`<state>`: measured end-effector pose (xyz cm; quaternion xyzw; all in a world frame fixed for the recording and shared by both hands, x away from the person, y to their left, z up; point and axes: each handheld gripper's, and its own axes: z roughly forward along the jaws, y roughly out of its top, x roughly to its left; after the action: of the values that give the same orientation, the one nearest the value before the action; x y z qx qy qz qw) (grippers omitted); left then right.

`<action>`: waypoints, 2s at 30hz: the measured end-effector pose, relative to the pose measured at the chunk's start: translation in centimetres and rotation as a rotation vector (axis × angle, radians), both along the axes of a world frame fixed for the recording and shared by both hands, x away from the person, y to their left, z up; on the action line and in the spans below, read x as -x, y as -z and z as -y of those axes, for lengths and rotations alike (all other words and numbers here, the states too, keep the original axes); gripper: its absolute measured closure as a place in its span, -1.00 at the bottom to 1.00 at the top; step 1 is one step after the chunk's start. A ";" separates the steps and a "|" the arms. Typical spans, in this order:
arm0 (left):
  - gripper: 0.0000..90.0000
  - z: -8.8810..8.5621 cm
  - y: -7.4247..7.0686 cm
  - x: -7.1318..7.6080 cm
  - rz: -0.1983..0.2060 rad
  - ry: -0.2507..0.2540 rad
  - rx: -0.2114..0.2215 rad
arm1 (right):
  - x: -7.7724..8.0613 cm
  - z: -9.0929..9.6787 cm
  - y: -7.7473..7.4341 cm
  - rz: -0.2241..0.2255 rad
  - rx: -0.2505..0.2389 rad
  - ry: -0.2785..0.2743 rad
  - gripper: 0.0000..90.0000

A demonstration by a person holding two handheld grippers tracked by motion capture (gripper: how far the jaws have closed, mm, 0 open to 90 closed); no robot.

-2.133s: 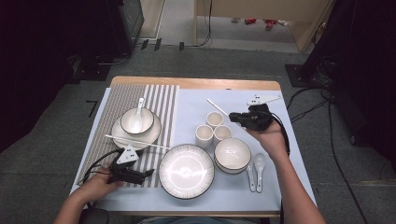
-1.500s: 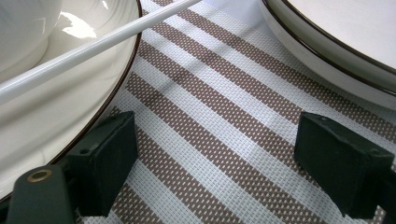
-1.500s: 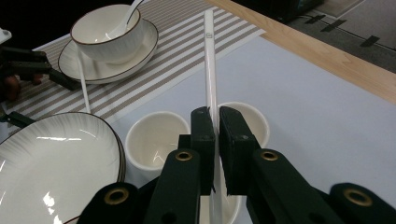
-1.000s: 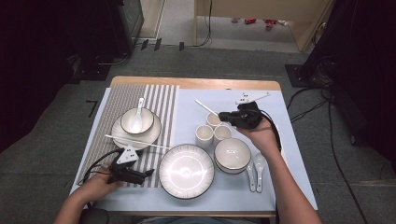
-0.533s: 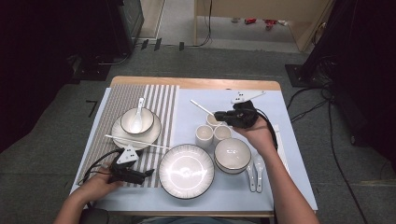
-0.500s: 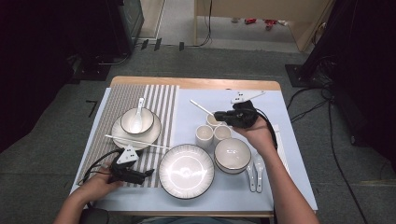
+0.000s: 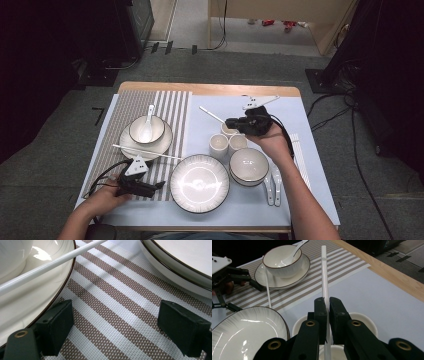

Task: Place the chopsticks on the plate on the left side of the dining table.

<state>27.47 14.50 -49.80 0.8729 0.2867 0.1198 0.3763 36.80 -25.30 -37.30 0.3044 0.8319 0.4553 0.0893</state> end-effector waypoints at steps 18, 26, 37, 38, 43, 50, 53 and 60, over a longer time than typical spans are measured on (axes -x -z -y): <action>-0.70 0.0 0.0 0.0 0.001 0.000 -0.001 | -0.5 -1.9 -0.5 0.011 -0.003 -0.038 0.89; -0.70 0.0 0.0 0.0 0.001 0.000 -0.001 | -0.6 -2.5 -0.6 0.008 0.000 -0.049 0.89; -0.70 0.0 0.0 0.0 0.002 0.000 -0.001 | -0.6 -3.4 -0.5 0.006 0.003 -0.064 0.89; -0.70 0.0 0.0 0.0 0.002 0.000 -0.001 | -0.6 -3.5 -0.5 0.006 0.003 -0.066 0.89; -0.70 0.0 0.0 0.0 0.002 0.000 -0.001 | -0.6 -3.9 -0.5 0.007 0.001 -0.071 0.89; -0.70 0.0 0.0 0.0 0.002 0.000 -0.001 | -0.7 -4.5 -0.5 0.007 0.002 -0.081 0.89; -0.70 0.0 0.0 0.0 0.002 0.000 -0.001 | -0.6 -4.8 -0.5 0.003 0.006 -0.084 0.89; -0.70 0.0 0.0 0.0 0.002 0.000 -0.001 | -0.7 -5.5 -0.4 0.004 0.008 -0.092 0.89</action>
<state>27.45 14.48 -49.81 0.8730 0.2862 0.1209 0.3760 37.47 -19.82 -36.95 0.2647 0.8465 0.4564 0.0712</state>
